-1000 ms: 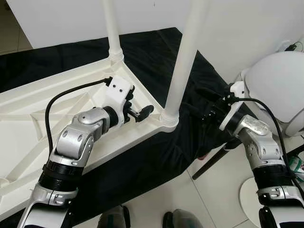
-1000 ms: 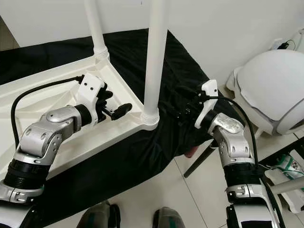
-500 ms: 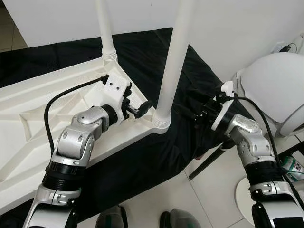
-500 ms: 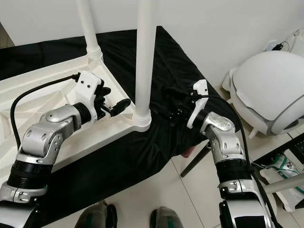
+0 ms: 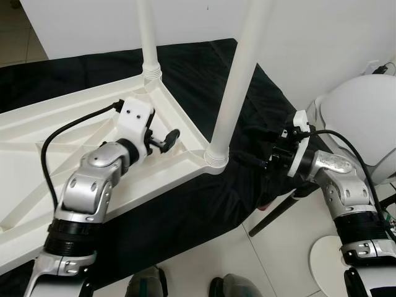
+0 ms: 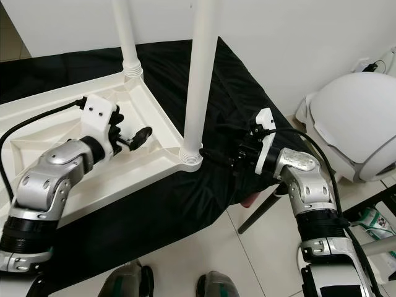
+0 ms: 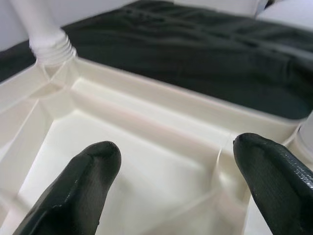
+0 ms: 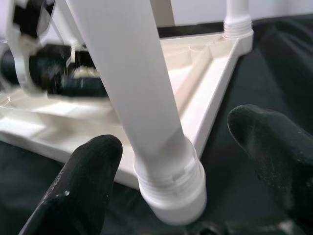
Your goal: Building children table
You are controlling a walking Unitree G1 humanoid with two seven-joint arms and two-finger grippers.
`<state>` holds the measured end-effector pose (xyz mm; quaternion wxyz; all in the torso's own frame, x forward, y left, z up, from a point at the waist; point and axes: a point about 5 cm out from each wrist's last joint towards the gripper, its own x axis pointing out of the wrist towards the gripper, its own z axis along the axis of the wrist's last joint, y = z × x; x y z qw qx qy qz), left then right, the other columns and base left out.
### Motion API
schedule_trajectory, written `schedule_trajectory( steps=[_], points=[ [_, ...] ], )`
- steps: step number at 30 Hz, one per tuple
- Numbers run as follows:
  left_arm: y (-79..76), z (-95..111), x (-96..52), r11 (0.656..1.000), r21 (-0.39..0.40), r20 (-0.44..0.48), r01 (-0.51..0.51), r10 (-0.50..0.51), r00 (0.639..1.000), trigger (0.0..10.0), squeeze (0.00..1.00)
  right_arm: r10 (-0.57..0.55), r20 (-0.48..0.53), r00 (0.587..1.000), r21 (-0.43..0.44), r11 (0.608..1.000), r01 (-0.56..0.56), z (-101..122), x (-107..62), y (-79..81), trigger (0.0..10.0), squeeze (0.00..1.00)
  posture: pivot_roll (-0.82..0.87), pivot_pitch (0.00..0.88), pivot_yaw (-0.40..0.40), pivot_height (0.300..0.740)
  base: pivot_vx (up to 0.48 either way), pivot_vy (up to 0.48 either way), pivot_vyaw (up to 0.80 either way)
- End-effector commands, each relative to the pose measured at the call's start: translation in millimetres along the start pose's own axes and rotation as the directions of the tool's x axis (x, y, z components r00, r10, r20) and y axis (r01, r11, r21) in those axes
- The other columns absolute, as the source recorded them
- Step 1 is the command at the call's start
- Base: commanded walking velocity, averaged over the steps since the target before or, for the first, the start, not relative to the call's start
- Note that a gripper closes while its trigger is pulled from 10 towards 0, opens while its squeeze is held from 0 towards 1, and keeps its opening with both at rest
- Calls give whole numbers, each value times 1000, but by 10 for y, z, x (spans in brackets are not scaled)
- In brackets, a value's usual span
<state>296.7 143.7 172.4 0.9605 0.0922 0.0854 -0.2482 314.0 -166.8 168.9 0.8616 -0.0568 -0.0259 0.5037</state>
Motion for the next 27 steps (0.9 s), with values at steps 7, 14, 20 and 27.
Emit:
schedule_trajectory(
  steps=[7, 14, 20, 27],
  points=[
    [-187, -54, -178, 975, 79, 3, 208, -209, 978, 10000, 0, -42, 31, 999, -10, 999, 42, -1, 182, -28, 10000, 0, 17, 32, -26, 740, 0, 0, 0],
    [-335, 128, -231, 963, 51, 93, 266, -270, 958, 10000, 0, -63, 49, 997, 30, 998, 61, -81, 484, 0, 10000, 0, 44, 19, -52, 740, 0, 0, 0],
    [-384, 179, -202, 966, 44, 123, 256, -260, 958, 10000, 0, -81, 42, 996, 40, 996, 80, -127, 556, 1, 10000, 0, 43, 12, -63, 740, 0, 0, 0],
    [-463, 90, -176, 960, 63, 92, 271, -276, 957, 10000, 0, -90, 26, 996, 11, 996, 90, -147, 563, -16, 10000, 0, 31, 13, -66, 740, 0, 0, 0]
  ],
)
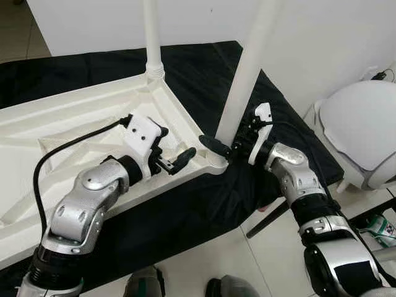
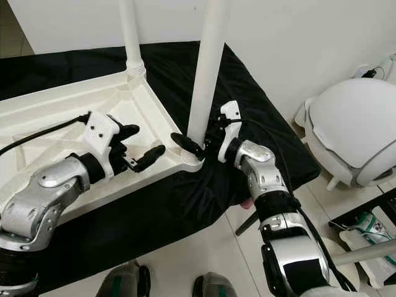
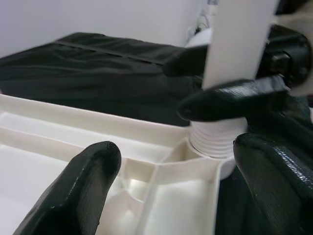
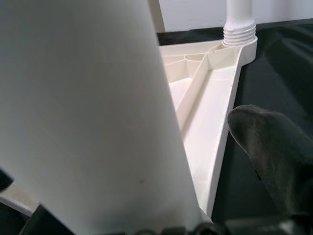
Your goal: Building children table
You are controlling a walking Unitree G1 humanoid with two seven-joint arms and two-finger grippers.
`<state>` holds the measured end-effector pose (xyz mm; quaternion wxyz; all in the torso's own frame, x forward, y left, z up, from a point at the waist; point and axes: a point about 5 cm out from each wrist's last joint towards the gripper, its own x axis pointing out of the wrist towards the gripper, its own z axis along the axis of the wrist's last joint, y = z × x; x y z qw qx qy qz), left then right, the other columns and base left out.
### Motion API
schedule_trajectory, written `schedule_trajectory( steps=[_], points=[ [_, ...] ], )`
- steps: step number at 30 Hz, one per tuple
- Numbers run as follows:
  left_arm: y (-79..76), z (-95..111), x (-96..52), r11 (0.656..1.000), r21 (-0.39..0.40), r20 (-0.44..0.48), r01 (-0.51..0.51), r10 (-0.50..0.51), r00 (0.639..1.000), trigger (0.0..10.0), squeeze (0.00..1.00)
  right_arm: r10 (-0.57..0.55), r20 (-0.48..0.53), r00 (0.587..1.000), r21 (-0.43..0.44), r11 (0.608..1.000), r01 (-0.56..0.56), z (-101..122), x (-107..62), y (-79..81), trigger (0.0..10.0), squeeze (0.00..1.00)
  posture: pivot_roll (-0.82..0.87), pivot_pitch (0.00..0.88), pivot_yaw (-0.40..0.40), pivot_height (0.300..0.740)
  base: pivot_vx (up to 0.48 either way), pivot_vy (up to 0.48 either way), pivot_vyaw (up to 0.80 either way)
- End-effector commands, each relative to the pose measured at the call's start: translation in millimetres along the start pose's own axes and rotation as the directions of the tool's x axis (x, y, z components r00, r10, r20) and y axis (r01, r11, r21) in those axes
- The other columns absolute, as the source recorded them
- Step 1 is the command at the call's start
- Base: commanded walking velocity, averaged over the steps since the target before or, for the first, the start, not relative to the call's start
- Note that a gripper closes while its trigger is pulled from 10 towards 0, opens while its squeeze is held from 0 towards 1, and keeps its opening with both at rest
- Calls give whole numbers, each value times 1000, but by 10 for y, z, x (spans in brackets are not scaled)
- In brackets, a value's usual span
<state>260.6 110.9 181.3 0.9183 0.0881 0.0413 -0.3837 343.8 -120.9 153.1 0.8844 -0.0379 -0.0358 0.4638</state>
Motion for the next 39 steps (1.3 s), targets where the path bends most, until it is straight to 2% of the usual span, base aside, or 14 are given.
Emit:
schedule_trajectory(
  steps=[1, 2, 4, 5, 6, 16, 18, 19, 27, 34, 35, 36, 37, 39],
  points=[
    [-22, -25, 7, 1000, 2, -6, 5, -5, 1000, 10000, 0, 4, -4, 1000, -14, 1000, -4, 6, 12, -5, 10000, 0, 31, 13, -66, 740, 0, 0, 0],
    [-39, -23, 15, 1000, -8, -4, 15, -15, 1000, 10000, 0, 5, -5, 1000, -18, 1000, -5, 11, 0, -20, 6157, 0, 26, 12, -65, 740, 0, 0, 0],
    [-51, -21, 21, 1000, -16, -4, 22, -22, 1000, 10000, 0, 5, -6, 1000, -22, 1000, -5, 13, -8, -32, 6157, 0, 26, 12, -65, 740, 0, 0, 0],
    [-68, -23, 28, 999, -19, -4, 28, -28, 1000, 10000, 0, 6, -9, 1000, -25, 1000, -7, 15, -21, -47, 2588, 0, 23, 13, -62, 740, 0, 0, 0],
    [-80, -26, 35, 999, -21, -7, 30, -30, 1000, 10000, 0, 7, -11, 1000, -28, 1000, -8, 14, -33, -62, 0, 0, 24, 13, -61, 740, 0, 0, 0],
    [-69, -39, 32, 1000, -25, -14, 18, -19, 1000, 10000, 0, -7, -9, 1000, -21, 1000, 7, -10, -57, -60, 0, 0, 24, 7, -60, 740, 0, 0, 0],
    [-63, -40, 33, 1000, -26, -14, 14, -15, 1000, 10000, 0, -24, -8, 1000, -14, 1000, 24, -20, -64, -57, 627, 0, 21, 3, -60, 740, 0, 0, 0],
    [-60, -42, 33, 1000, -26, -14, 12, -13, 1000, 10000, 0, -35, -7, 999, -9, 999, 35, -26, -69, -55, 10000, 0, 20, 4, -60, 740, 0, 0, 0],
    [-71, -53, 41, 999, -29, -14, 19, -19, 1000, 10000, 0, -227, -20, 974, 8, 974, 227, -77, -62, -33, 10000, 0, 11, 0, -64, 740, 0, 0, 0],
    [-78, -57, 43, 999, -29, -15, 21, -22, 1000, 10000, 0, -293, -9, 956, 17, 956, 293, -79, -48, -10, 10000, 0, 10, 0, -65, 740, 0, 0, 0],
    [-83, -62, 48, 999, -29, -17, 26, -27, 1000, 10000, 0, -428, 14, 904, 39, 903, 427, -74, -14, 54, 10000, 0, -2, 0, -61, 740, 0, 0, 0],
    [-83, -62, 48, 999, -29, -17, 26, -27, 1000, 10000, 0, -428, 14, 904, 39, 903, 427, -74, -14, 54, 10000, 0, -2, 0, -61, 740, 0, 0, 0],
    [-82, -66, 56, 999, -28, -18, 31, -31, 999, 10000, 0, -553, 29, 833, 73, 832, 550, -73, 23, 144, 10000, 0, -5, 0, -61, 740, 0, 0, 0],
    [-82, -66, 56, 999, -28, -18, 31, -31, 999, 10000, 0, -553, 29, 833, 73, 832, 550, -73, 23, 144, 10000, 0, -5, 0, -61, 740, 0, 0, 0]
  ],
)
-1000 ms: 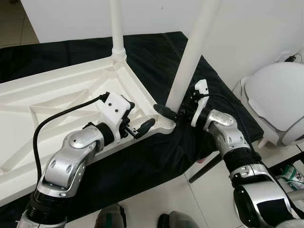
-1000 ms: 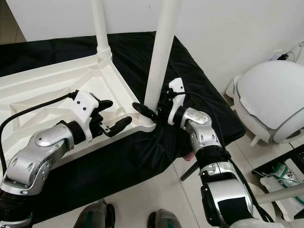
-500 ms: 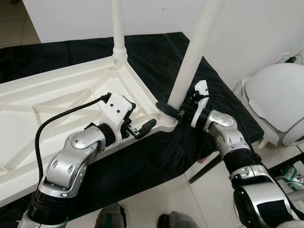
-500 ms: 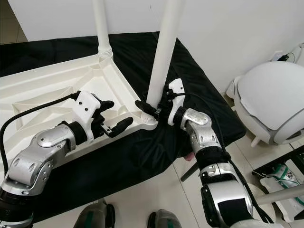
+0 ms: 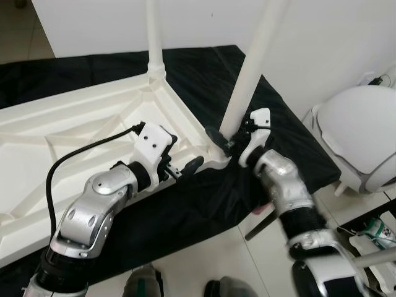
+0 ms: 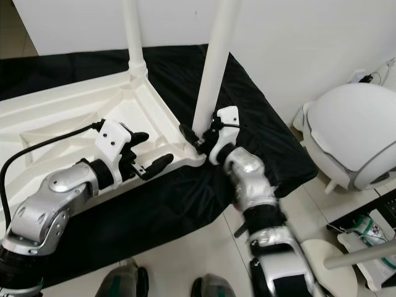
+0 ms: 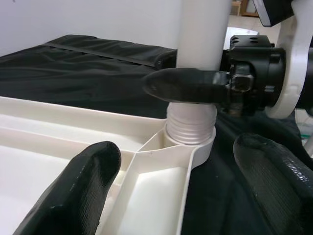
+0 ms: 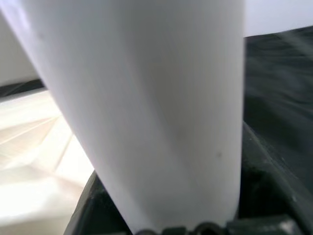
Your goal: Building children table
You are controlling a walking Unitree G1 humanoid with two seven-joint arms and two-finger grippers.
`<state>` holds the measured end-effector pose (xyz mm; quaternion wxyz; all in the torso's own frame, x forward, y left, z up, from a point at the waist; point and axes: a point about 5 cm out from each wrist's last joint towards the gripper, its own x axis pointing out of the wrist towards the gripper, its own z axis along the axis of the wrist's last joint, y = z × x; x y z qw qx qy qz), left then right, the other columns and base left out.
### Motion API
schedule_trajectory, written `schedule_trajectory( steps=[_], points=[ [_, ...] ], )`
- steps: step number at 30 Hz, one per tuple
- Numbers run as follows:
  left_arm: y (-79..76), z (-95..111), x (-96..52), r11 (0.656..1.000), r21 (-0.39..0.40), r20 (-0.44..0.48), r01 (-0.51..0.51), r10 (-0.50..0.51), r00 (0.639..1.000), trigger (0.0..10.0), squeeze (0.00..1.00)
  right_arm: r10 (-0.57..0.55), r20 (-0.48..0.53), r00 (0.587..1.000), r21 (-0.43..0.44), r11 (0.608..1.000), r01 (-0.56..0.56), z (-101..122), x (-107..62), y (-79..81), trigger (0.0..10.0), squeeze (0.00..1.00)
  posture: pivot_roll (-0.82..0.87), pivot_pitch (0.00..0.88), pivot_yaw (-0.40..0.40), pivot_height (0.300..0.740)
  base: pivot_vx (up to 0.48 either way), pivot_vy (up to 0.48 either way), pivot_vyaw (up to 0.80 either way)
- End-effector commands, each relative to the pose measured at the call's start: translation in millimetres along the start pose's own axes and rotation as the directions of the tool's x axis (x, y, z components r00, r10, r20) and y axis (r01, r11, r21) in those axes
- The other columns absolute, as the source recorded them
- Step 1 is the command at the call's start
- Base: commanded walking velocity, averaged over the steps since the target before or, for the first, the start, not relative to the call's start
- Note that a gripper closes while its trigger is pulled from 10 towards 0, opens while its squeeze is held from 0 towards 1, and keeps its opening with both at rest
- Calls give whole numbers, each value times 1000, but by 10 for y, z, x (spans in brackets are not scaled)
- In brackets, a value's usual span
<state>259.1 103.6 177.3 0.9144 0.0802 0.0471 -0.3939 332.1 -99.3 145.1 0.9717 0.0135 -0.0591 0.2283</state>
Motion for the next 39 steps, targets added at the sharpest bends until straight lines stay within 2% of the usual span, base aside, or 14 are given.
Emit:
schedule_trajectory(
  steps=[1, 4, 9, 10, 11, 12, 13, 19, 25, 26, 27, 28, 30, 39],
  points=[
    [-10, -45, 18, 1000, -9, -17, 9, -9, 1000, 10000, 0, -187, -3, 982, 23, 982, 187, -16, -49, -26, 10000, 0, -5, 0, -62, 740, 0, 0, 0],
    [-7, -36, 27, 1000, -7, -15, 11, -11, 1000, 10000, 0, -254, -14, 967, 57, 965, 255, -46, -53, 111, 10000, 0, -4, 0, -61, 740, 0, 0, 0],
    [-6, -39, 30, 1000, -8, -15, 13, -13, 1000, 10000, 0, -258, -31, 966, 64, 964, 260, -58, -57, 88, 10000, 0, -6, 0, -62, 740, 0, 0, 0],
    [-2, -41, 32, 1000, -7, -16, 13, -13, 1000, 10000, 0, -256, -32, 966, 61, 964, 257, -59, -58, 85, 10000, 122, -7, 0, -63, 740, 0, 0, 0],
    [3, -41, 34, 1000, -7, -16, 12, -13, 1000, 10000, 0, -244, -30, 969, 67, 967, 245, -60, -57, 92, 10000, 518, -7, 0, -61, 740, 0, 0, 0],
    [3, -41, 34, 1000, -7, -16, 12, -13, 1000, 10000, 0, -244, -30, 969, 67, 967, 245, -60, -57, 92, 10000, 518, -7, 0, -61, 740, 0, 0, 0],
    [7, -38, 35, 1000, -6, -16, 12, -12, 1000, 10000, 0, -220, -27, 975, 76, 972, 221, -58, -54, 106, 10000, 1000, -6, 0, -62, 740, 0, 0, 0],
    [11, -33, 33, 1000, -4, -15, 13, -13, 1000, 10000, 0, -112, 6, 994, 79, 991, 111, 12, -59, 128, 10000, 1000, -7, 0, -59, 740, 0, 0, 0],
    [11, -29, 34, 1000, -5, -14, 15, -15, 1000, 10000, 0, -14, 4, 1000, 72, 997, 14, 57, -68, 17, 10000, 1000, -5, 0, -59, 740, 0, 0, 0],
    [14, -26, 33, 1000, -6, -14, 14, -14, 1000, 10000, 0, 58, -5, 998, 70, 996, -58, 62, -74, -26, 10000, 808, -5, 0, -57, 740, 0, 0, 0],
    [14, -26, 33, 1000, -6, -14, 14, -14, 1000, 10000, 0, 58, -5, 998, 70, 996, -58, 62, -74, -26, 10000, 808, -5, 0, -57, 740, 0, 0, 0],
    [17, -23, 31, 1000, -8, -13, 14, -14, 1000, 10000, 0, 122, -12, 992, 45, 992, -121, 72, -79, -95, 10000, 0, -6, 0, -53, 740, 0, 0, 0],
    [17, -15, 33, 1000, -8, -12, 15, -15, 1000, 10000, 0, 200, -30, 979, 3, 980, -200, 85, -76, -252, 10000, 0, -5, 0, -52, 740, 0, 0, 0],
    [21, -8, 36, 1000, -4, -13, 20, -20, 1000, 10000, 0, 286, -67, 956, -35, 957, -288, 58, -34, -350, 10000, 0, 2, 0, -44, 740, 0, 0, 0]
  ],
)
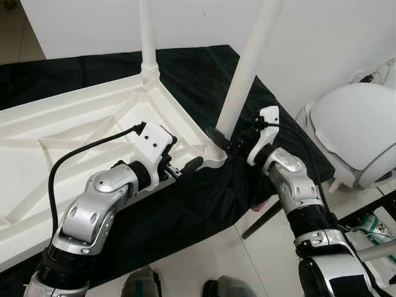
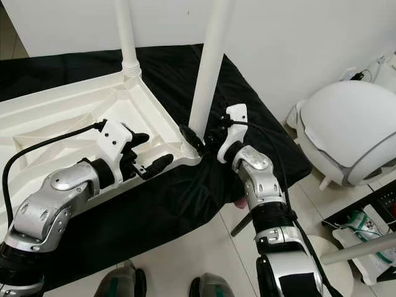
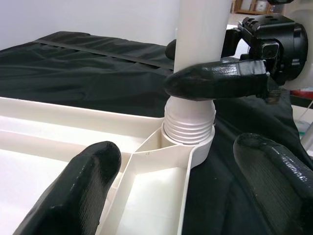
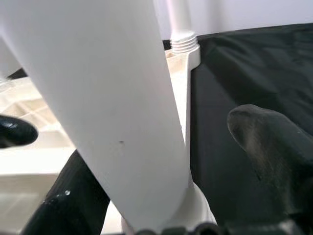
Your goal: Building children table
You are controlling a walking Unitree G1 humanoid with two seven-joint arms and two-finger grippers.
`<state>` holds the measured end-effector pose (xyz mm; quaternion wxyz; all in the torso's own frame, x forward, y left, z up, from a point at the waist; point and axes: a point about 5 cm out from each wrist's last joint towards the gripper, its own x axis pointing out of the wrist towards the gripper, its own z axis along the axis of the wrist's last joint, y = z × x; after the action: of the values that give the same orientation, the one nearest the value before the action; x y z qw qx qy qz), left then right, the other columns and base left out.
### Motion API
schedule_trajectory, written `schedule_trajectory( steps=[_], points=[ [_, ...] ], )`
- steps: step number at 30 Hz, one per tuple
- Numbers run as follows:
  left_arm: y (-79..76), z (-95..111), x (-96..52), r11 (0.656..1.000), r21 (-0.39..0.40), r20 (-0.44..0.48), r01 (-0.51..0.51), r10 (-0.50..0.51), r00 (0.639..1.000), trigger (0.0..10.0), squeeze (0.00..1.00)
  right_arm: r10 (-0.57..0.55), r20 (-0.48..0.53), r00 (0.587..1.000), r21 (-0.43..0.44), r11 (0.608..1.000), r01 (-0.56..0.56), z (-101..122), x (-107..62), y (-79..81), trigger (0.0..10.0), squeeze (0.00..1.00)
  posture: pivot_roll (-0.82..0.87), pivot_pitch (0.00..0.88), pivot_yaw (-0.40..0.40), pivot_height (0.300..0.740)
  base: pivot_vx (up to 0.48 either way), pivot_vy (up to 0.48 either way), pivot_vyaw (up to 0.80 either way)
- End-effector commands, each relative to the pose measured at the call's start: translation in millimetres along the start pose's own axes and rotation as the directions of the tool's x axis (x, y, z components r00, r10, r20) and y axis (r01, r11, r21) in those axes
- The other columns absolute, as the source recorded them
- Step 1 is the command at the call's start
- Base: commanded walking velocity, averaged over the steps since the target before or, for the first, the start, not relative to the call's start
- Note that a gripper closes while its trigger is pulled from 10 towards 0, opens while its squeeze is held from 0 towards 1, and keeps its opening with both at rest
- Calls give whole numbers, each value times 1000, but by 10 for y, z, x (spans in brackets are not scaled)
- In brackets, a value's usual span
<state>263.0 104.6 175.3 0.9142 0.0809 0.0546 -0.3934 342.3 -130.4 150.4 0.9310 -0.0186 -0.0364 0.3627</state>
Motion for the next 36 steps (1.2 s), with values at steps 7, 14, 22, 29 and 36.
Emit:
schedule_trajectory(
  steps=[7, 14, 22, 29, 36],
  points=[
    [-1, 26, 2, 1000, -1, 1, 17, -17, 1000, 10000, 0, 67, -41, 997, -2, 998, -68, -50, 64, -69, 10000, 0, 8, 0, -39, 740, 0, 0, 0],
    [7, 37, 4, 1000, -2, 1, 14, -14, 1000, 10000, 0, 123, -46, 991, 39, 992, -121, -105, 136, -36, 0, 0, 12, 4, -38, 740, 0, 0, 0],
    [21, 56, 10, 1000, -6, 6, 7, -7, 1000, 10000, 0, 122, -44, 992, 48, 992, -120, -153, 120, -54, 0, 0, 10, 13, -40, 740, 0, 0, 0],
    [12, 61, 21, 1000, -8, 10, 10, -10, 1000, 10000, 0, 99, -15, 995, 64, 993, -97, -148, 99, -37, 10000, 0, 3, 21, -47, 740, 0, 0, 0],
    [-11, 57, 21, 1000, -18, 13, 13, -13, 1000, 10000, 0, -60, 15, 998, 39, 997, 59, -102, 121, 21, 10000, 0, 0, 26, -52, 740, 0, 0, 0]
  ],
)
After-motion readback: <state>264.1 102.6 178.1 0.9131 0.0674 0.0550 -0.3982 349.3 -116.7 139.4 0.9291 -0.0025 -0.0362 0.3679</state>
